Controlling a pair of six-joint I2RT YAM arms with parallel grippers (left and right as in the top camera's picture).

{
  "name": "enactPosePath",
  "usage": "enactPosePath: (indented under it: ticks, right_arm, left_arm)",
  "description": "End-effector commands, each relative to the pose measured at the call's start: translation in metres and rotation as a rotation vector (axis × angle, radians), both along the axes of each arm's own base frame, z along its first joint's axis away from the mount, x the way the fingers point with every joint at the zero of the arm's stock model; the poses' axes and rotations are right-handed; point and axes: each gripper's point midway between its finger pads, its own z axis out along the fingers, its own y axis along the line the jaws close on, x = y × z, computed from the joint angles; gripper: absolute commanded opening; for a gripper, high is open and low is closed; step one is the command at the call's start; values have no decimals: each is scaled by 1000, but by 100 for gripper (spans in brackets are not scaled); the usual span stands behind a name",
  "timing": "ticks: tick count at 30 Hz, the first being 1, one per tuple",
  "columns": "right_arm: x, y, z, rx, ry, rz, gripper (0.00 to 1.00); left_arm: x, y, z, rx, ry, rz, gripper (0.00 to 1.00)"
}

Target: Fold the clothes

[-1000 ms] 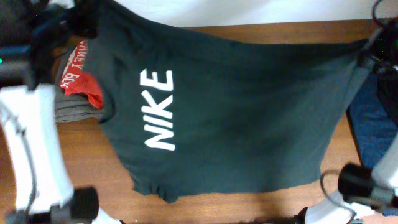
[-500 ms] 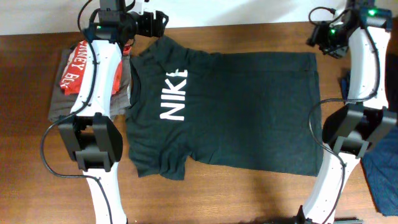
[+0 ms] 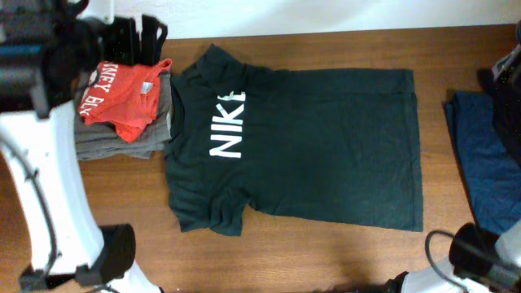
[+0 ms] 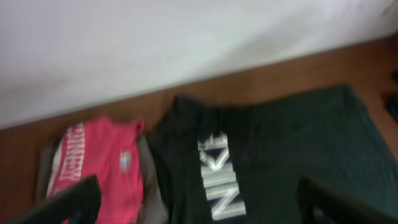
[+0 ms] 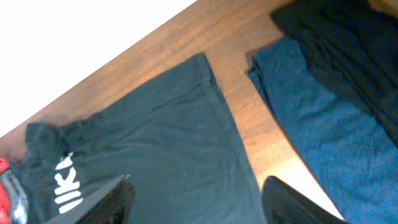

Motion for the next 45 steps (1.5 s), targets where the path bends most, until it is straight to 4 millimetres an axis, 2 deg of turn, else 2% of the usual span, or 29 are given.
enactPosePath:
  ticks: [1,3,5,6,9,12,14,16,18,19,20,22,24,25,27,29,32,35,39,41,45]
  right_arm:
    - [-8,13,3,44,-8,8,73]
    - [-5,20,-2,87,0,21,73]
    - [-4,23,-13,110,35,29,73]
    - [-4,25,-28,136,82,34,73]
    - [-6,32,-68,193,210,57,72]
    - [-20,42,-107,242,343,97,69]
    - [-31,47,-124,266,402,111,69]
    - [-36,50,-146,291,446,111,69]
    - [-29,48,-165,294,445,111,65]
    - [-21,46,-178,295,428,115,57]
    - [-11,45,-194,302,398,124,37]
    - [11,52,-221,336,319,166,13]
    - [32,54,-250,328,256,183,4]
    - [46,53,-272,331,224,153,4]
    - [60,52,-297,345,190,111,4]
    - [69,51,-313,364,181,78,4]
    - [81,50,-352,400,216,47,4]
    - [73,44,-392,397,308,-5,4]
    - [56,34,-430,352,421,-65,4]
    - [44,20,-436,294,478,-138,4]
    - [0,-30,-441,157,609,-353,4]
  left_arm:
    - [-21,23,-41,43,209,130,99]
    - [-35,32,-60,33,318,171,99]
    - [-36,41,-72,17,368,205,96]
    - [-38,49,-84,0,415,235,96]
    - [-45,57,-110,-29,517,252,96]
    - [-71,73,-147,-11,665,303,96]
    - [-88,88,-167,16,744,351,96]
    - [-97,88,-189,-30,814,352,96]
    - [-98,89,-204,-36,842,352,96]
    - [-96,89,-213,-38,849,351,96]
    - [-94,88,-222,-43,851,348,96]
    - [-87,85,-235,-70,843,334,96]
    - [-80,81,-240,-95,823,320,96]
    - [-77,82,-241,-94,810,321,96]
    - [-76,82,-240,-94,805,321,96]
    - [-77,82,-240,-94,806,321,96]
    - [-76,82,-240,-93,805,321,96]
    - [-76,82,-240,-93,804,321,96]
    - [-76,82,-240,-93,801,321,96]
    - [-75,82,-240,-93,801,321,96]
    - [-76,82,-240,-93,801,321,96]
